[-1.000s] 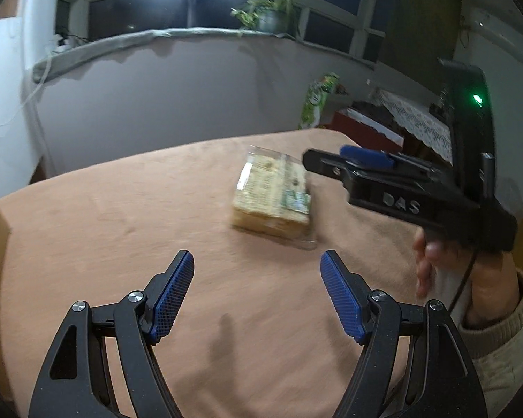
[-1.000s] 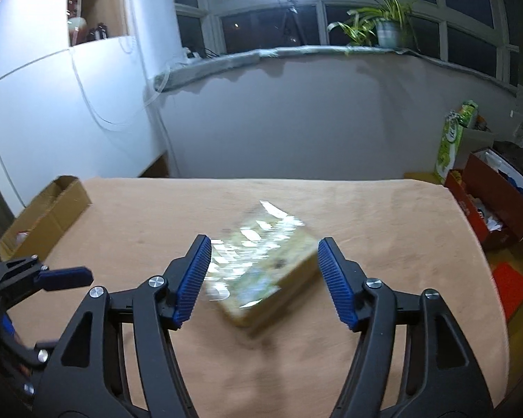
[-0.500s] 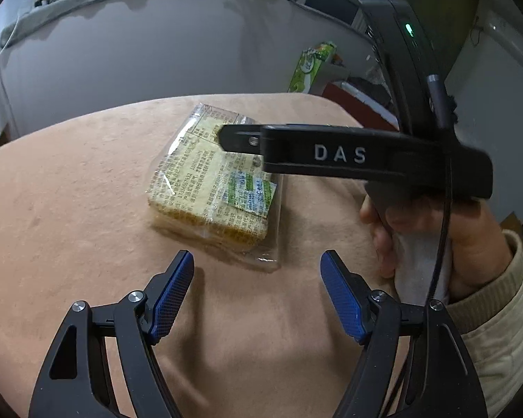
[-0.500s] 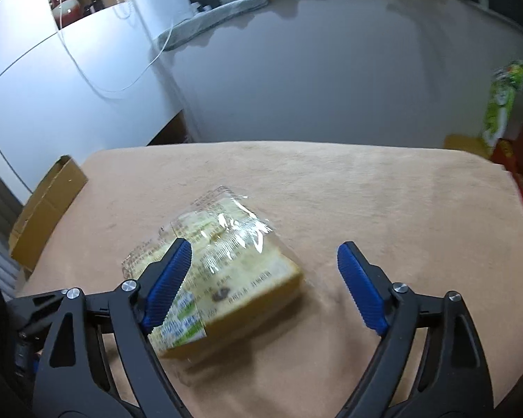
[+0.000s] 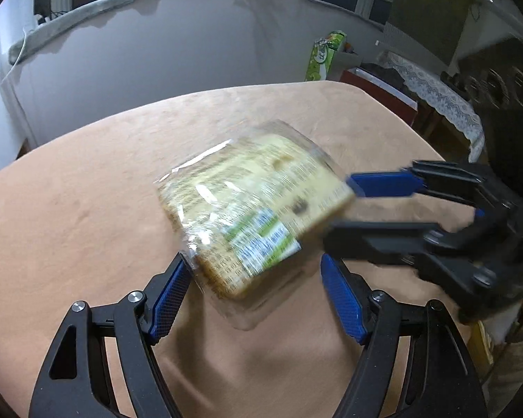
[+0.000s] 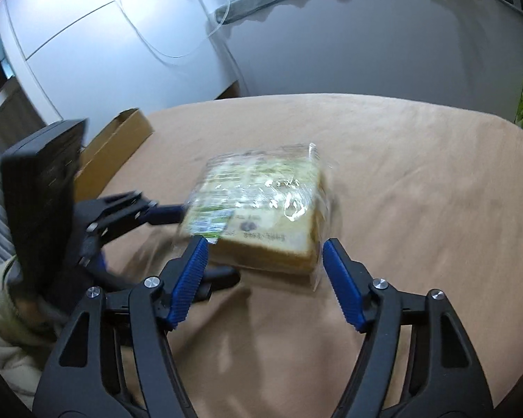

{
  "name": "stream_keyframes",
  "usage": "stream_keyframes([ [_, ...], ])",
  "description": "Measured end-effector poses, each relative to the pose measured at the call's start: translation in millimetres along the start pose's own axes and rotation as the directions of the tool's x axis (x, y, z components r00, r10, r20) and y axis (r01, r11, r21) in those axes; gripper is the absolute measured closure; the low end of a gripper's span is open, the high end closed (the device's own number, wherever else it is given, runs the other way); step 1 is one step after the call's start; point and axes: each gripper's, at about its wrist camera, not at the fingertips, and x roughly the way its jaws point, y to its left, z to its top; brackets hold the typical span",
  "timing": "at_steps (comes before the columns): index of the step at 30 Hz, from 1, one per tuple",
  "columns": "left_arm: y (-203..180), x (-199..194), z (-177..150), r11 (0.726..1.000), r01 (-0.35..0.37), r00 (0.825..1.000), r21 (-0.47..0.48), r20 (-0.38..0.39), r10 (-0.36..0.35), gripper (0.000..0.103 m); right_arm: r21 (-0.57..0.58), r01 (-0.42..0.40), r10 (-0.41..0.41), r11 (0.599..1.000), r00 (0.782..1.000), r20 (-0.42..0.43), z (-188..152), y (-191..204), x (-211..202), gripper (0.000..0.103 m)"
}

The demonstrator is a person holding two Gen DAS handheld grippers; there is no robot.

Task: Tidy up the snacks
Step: 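Grasp the bread pack with the right gripper while the left gripper clamps its other side, then lift the bread pack with both grippers and carry it over the box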

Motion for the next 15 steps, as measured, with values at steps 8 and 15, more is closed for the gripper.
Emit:
stream_keyframes([
  [8, -1, 3, 5, 0.997, 0.001, 1.000, 0.077, 0.002, -0.001, 0.028, 0.105, 0.047, -0.052, 0.993, 0.997, 0.048, 17, -17, 16, 0.031],
  [15, -9, 13, 12, 0.994, -0.049, 0.999, 0.098, 0.019, 0.048, 0.039, 0.113, 0.055, -0.061, 0.992, 0.997, 0.047, 13, -14, 16, 0.051],
])
